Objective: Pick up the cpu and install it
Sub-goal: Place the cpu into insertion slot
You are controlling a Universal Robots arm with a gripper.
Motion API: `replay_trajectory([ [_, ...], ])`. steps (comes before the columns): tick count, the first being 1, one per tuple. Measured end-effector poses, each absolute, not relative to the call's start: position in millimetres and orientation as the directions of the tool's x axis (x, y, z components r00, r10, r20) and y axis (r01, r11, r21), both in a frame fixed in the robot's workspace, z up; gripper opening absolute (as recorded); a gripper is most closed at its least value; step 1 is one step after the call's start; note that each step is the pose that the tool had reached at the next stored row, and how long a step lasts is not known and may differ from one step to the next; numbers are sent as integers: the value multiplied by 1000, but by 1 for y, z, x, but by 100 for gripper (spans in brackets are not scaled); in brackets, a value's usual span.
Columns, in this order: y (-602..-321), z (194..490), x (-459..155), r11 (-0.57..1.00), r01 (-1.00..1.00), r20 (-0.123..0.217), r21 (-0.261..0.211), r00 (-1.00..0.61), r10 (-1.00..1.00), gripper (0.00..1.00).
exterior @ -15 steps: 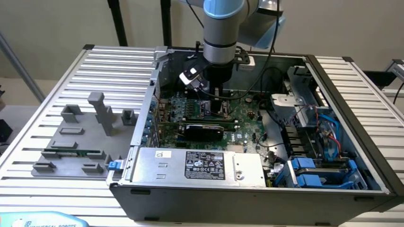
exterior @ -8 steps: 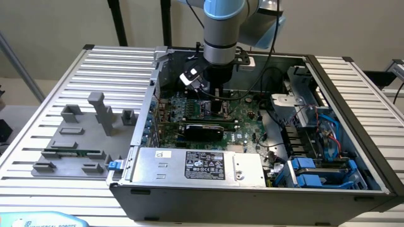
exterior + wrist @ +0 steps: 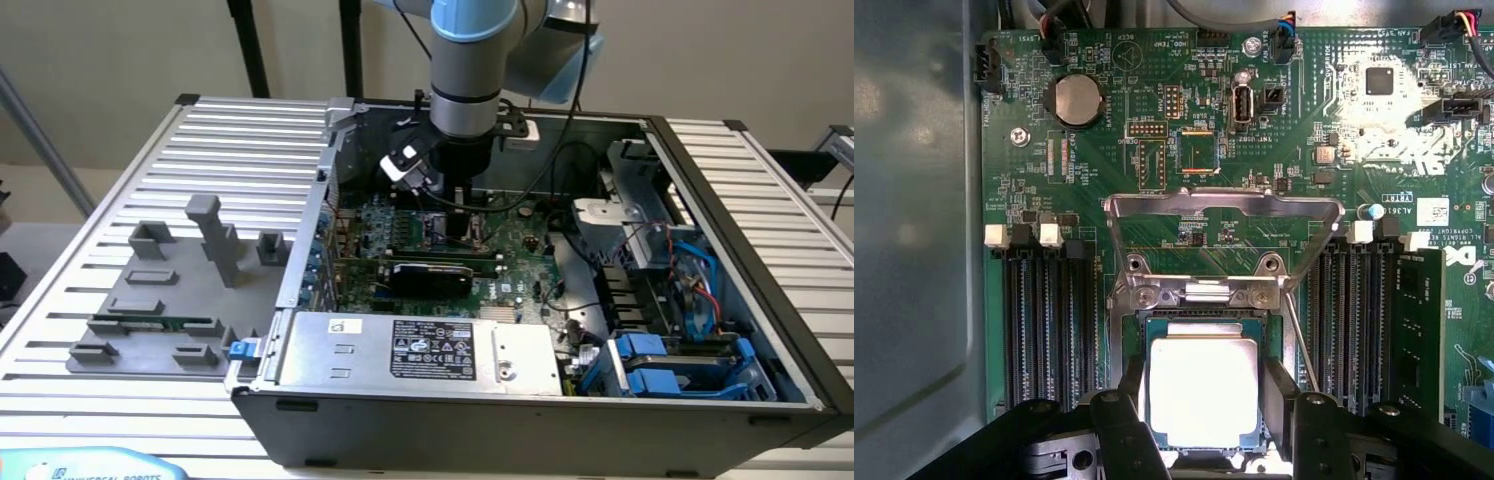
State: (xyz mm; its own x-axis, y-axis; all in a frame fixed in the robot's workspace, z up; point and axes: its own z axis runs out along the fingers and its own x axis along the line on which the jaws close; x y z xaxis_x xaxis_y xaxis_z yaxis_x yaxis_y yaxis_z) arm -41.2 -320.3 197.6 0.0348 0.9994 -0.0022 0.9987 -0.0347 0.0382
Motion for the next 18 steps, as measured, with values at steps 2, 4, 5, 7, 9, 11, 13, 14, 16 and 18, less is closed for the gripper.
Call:
replay_trajectory([
  [2, -320, 198, -41, -33, 999, -2, 38, 33, 999, 55],
  [4, -320, 197, -41, -33, 999, -2, 38, 33, 999, 55],
  [5, -320, 197, -41, -33, 999, -2, 38, 33, 999, 55],
  [7, -320, 197, -41, -33, 999, -2, 38, 33, 999, 55],
  [9, -320, 197, -41, -33, 999, -2, 38, 33, 999, 55],
  [11, -320, 197, -41, -33, 999, -2, 38, 33, 999, 55],
  [13, -320, 197, -41, -33, 999, -2, 38, 33, 999, 55],
  [14, -320, 197, -41, -33, 999, -2, 38, 33, 999, 55],
  [16, -320, 197, -41, -33, 999, -2, 38, 33, 999, 55],
  [18, -320, 197, -41, -33, 999, -2, 38, 33, 999, 56],
])
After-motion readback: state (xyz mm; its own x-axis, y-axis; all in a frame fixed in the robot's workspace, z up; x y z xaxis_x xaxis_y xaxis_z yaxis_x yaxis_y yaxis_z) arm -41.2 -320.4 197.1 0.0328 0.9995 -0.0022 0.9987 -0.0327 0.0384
